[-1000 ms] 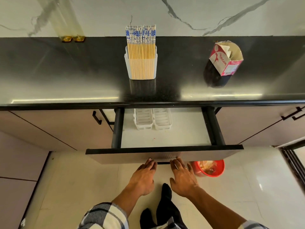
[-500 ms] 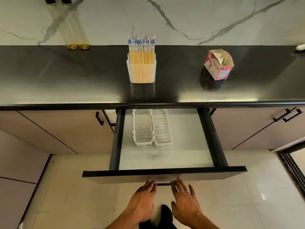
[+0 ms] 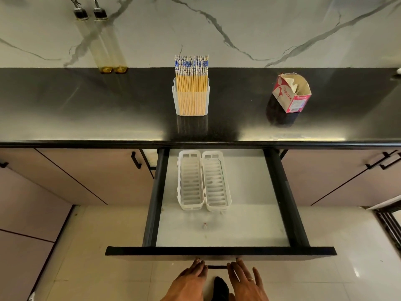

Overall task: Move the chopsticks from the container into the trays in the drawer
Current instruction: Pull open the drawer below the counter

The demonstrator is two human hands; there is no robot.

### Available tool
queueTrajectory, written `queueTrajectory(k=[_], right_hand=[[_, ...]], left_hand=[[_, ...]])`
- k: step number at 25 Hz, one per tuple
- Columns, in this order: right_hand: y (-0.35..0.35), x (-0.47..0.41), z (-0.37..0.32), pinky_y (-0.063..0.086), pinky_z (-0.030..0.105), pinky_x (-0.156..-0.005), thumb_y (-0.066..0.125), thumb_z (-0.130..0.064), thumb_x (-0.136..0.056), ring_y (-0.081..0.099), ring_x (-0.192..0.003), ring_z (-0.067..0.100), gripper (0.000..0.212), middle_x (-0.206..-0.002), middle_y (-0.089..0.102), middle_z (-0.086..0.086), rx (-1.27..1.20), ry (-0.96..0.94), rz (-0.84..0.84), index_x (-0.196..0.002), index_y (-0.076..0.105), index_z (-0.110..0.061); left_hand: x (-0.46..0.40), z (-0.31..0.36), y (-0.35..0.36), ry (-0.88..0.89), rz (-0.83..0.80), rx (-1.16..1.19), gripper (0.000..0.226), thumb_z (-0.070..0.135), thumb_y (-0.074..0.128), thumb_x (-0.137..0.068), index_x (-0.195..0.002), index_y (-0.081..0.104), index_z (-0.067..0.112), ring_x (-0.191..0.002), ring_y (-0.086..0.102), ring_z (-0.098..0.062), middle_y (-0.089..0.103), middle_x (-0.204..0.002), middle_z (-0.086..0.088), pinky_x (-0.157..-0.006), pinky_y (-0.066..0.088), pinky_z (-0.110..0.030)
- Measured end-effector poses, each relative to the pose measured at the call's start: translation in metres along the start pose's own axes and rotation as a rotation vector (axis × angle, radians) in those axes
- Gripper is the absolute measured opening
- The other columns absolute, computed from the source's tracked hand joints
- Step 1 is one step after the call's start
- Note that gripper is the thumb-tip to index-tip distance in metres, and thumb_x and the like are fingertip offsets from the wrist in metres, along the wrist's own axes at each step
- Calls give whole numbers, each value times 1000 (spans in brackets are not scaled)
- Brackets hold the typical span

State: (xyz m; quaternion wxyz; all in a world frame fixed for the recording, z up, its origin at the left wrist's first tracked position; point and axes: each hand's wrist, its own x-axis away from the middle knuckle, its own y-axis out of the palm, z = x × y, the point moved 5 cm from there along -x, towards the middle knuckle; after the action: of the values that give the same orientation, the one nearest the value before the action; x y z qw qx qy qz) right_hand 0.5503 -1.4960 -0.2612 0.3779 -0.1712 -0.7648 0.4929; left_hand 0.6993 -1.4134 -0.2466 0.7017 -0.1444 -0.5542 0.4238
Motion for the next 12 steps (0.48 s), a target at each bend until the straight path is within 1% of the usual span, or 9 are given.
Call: queueTrajectory(k=[1,2,4,5,6,8,10,11,12], right_hand=[[3,-1,2,-12,37,-119,89,-55,-15,-12,-152,9,81,-101,78,-9,-19,-11,13,-91,82,-28],[3,0,2,-12,37,-119,87,-56,-15,-12,-152,9,80,-101,78,-10,-36,-22,8,-90,82,-29],[4,4,1,-12,38,-119,83,-62,-19,-13,-152,8,76,-99,78,-12,-66,-19,-17,-89,81,-31],[5,5,1,-12,37,-119,82,-64,-21,-13,-152,8,77,-98,78,-12,-80,-14,-41,-91,80,-33],[6,5,2,-12,37,-119,83,-65,-22,-13,-152,7,80,-98,78,-13,-85,-18,-48,-96,76,-33],[6,2,5,-12,37,-119,83,-67,-22,-12,-152,8,91,-100,77,-13,-97,2,-15,-105,65,-33],[5,2,4,-13,37,-119,78,-70,-22,-12,-152,8,97,-106,74,-14,-74,-15,-16,-108,54,-33],[5,2,3,-12,38,-119,76,-70,-27,-12,-152,7,94,-113,69,-15,-63,-34,-5,-109,51,-33],[-1,3,0,-8,40,-120,74,-70,-39,-14,-151,4,86,-123,61,-16,-26,-23,-27,-114,52,-34]], left_hand=[[-1,-1,6,1,-17,-12,65,20,36,-103,-160,8,13,-156,-4,-14,-1,-170,0,-126,12,-33],[0,0,7,15,14,-28,62,21,35,-103,-160,11,14,-156,-3,-15,2,-170,0,-126,15,-33],[-2,-2,7,61,231,-43,57,22,34,-100,-156,31,19,-154,1,-15,22,-166,2,-120,30,-28],[-2,-2,7,44,286,-82,56,22,33,-98,-154,37,21,-153,2,-14,27,-165,5,-118,34,-27],[-1,0,7,57,268,-118,56,22,32,-100,-157,30,20,-154,-1,-13,20,-167,7,-121,29,-28],[3,2,19,62,86,-122,59,26,28,-105,-160,8,16,-155,-7,-13,-3,-169,5,-126,13,-33],[4,7,14,111,31,-180,61,30,28,-106,-160,3,15,-155,-9,-14,-9,-169,3,-125,10,-35],[4,7,17,134,73,-157,62,31,29,-107,-160,3,15,-155,-9,-14,-9,-169,2,-125,9,-35],[3,8,16,132,69,-139,61,32,28,-107,-160,3,15,-155,-9,-15,-9,-169,2,-125,10,-36]])
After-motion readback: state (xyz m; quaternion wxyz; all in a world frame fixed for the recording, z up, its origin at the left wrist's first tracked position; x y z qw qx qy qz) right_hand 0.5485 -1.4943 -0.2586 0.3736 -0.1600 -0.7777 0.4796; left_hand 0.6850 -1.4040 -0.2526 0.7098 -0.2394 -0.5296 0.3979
